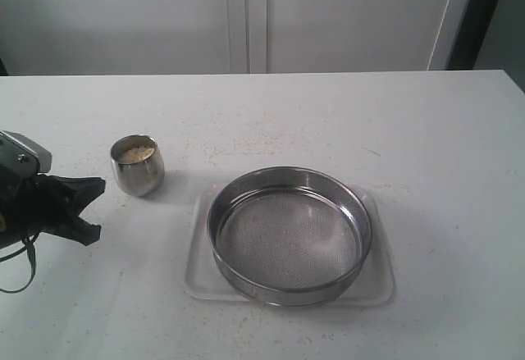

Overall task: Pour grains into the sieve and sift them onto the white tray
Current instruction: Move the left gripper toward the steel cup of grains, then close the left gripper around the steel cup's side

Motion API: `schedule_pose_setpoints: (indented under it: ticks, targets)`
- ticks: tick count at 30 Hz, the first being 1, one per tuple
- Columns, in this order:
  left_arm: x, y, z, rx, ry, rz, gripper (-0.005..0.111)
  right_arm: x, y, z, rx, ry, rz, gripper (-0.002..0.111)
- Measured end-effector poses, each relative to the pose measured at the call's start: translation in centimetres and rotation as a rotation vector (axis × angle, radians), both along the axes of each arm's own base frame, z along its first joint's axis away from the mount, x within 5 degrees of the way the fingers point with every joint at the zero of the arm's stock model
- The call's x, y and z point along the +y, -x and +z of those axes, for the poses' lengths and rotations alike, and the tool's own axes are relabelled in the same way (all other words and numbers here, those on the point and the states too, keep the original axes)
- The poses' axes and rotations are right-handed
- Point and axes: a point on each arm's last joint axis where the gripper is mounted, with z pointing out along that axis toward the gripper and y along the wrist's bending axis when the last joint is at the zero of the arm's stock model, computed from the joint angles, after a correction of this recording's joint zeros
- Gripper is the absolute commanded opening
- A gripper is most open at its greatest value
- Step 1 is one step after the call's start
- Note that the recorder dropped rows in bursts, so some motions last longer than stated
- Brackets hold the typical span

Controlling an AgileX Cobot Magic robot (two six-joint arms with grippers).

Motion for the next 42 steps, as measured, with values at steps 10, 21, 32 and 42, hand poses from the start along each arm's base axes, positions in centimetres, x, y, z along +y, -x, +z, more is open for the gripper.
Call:
schedule_pose_setpoints:
  ticks: [10, 21, 32, 42]
  targets:
    - [-0.2, 0.1, 0.0, 0.01, 0.006, -0.024, 0.105, 0.0, 0.0, 0.0, 0.0, 0.0, 0.0, 0.0]
    - [-0.5, -0.4, 0.1, -0.001, 0.01, -0.051, 0.105, 0.0, 0.0, 0.0, 0.0, 0.0, 0.0, 0.0]
    - [-2.4, -3.4, -1.1, -0.018, 0.018, -0.111, 0.105, 0.0, 0.0, 0.0, 0.0, 0.0, 0.0, 0.0]
    - [-3.5, -6.2, -1.3, -0.061, 0.035, -0.128, 0.105, 0.0, 0.0, 0.0, 0.0, -0.002, 0.0, 0.0]
